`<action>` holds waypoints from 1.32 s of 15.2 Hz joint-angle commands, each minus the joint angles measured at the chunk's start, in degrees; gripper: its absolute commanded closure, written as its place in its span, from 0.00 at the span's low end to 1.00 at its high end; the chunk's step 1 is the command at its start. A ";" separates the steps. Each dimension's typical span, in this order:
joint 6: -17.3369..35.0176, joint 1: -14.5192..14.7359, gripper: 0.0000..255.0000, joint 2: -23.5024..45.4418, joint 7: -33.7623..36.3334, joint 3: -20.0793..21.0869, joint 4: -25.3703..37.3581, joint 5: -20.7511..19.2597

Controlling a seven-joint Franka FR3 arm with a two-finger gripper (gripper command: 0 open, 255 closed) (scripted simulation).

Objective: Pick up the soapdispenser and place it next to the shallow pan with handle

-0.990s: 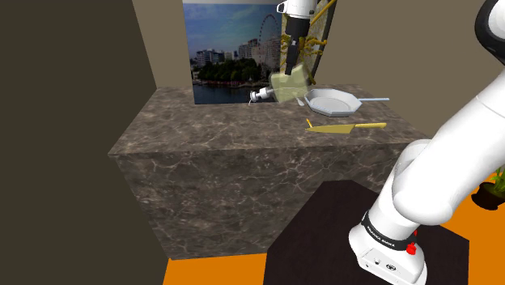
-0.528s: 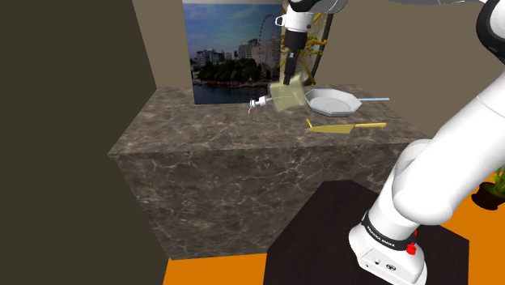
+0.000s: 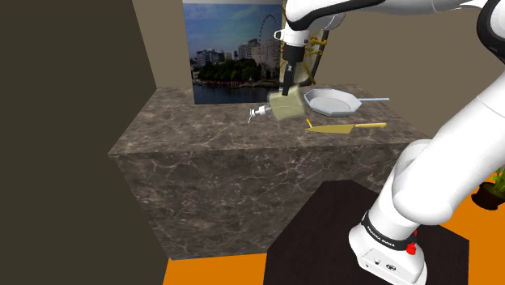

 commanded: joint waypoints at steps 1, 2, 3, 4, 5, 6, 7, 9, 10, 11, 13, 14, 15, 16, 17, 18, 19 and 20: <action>1.63 -0.08 1.00 0.16 -0.28 -0.17 -1.43 0.04; 2.49 -0.09 1.00 0.25 -0.36 -0.21 -2.20 0.06; 2.49 -0.08 1.00 0.24 -0.35 -0.22 -2.21 0.06; 2.49 -0.08 1.00 0.25 -0.35 -0.22 -2.21 0.06; 2.49 -0.08 1.00 0.25 -0.35 -0.22 -2.20 0.06; 2.49 -0.08 1.00 0.25 -0.35 -0.23 -2.20 0.06; 2.49 -0.08 1.00 0.25 -0.35 -0.23 -2.20 0.06; 2.49 -0.07 1.00 0.25 -0.35 -0.23 -2.20 0.06; 2.29 -0.08 0.00 0.28 -0.39 -0.25 -1.99 0.06; 2.07 -0.09 0.00 0.30 -0.39 -0.26 -1.73 0.06; 2.07 -0.10 0.00 0.26 -0.42 -0.27 -1.78 0.04; 2.07 -0.10 0.00 0.26 -0.41 -0.27 -1.78 0.04; 2.49 -0.07 0.00 0.25 -0.35 -0.23 -2.20 0.06; 0.56 -0.09 0.00 0.00 -0.29 -0.20 -0.52 -0.03; -1.36 -0.11 0.00 -0.18 -0.24 -0.18 1.23 -0.09; -3.28 -0.12 0.00 -0.28 -0.22 -0.18 3.06 -0.12; -4.80 -0.12 0.00 -0.29 -0.21 -0.18 4.56 -0.13; -4.80 -0.12 0.00 -0.29 -0.21 -0.18 4.56 -0.13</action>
